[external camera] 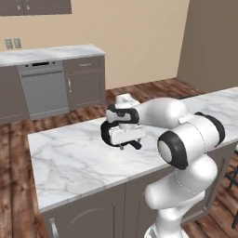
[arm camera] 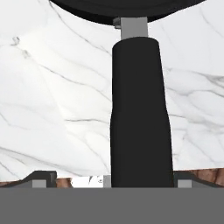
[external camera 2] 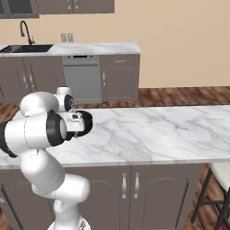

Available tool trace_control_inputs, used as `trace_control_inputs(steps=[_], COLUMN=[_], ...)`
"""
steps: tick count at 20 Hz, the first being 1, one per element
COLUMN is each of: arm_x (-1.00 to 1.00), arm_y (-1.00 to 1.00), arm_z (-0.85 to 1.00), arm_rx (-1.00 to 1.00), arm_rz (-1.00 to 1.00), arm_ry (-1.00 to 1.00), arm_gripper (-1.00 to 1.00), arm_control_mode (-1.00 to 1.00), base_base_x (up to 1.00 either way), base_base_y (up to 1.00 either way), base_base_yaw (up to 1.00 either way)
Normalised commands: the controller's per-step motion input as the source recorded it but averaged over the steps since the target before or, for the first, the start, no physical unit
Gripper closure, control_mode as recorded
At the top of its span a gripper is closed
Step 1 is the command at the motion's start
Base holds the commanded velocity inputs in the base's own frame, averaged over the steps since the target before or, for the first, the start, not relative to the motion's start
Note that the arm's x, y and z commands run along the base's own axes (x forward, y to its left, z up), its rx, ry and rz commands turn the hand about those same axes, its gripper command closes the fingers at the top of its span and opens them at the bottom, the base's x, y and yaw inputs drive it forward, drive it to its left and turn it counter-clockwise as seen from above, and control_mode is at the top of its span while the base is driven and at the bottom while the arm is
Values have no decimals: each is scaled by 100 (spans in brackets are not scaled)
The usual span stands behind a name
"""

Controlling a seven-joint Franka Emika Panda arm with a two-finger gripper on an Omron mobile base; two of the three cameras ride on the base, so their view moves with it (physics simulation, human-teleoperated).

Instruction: Pick the cup and saucepan and place them in the sink. Then turn on the water.

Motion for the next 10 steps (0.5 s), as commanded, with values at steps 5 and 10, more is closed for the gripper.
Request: trace_control_inputs(steps=[5, 10], arm_x=[0, 0], arm_y=[-5, 0], arm_z=[0, 0], arm_rx=[2, 0], arm_rz=[0, 0], arm_ry=[5, 0], arm_gripper=[-100, 100], arm_control_mode=[-100, -100], base_base_x=[0, 0], base_base_y=[0, 0], base_base_yaw=[0, 0])
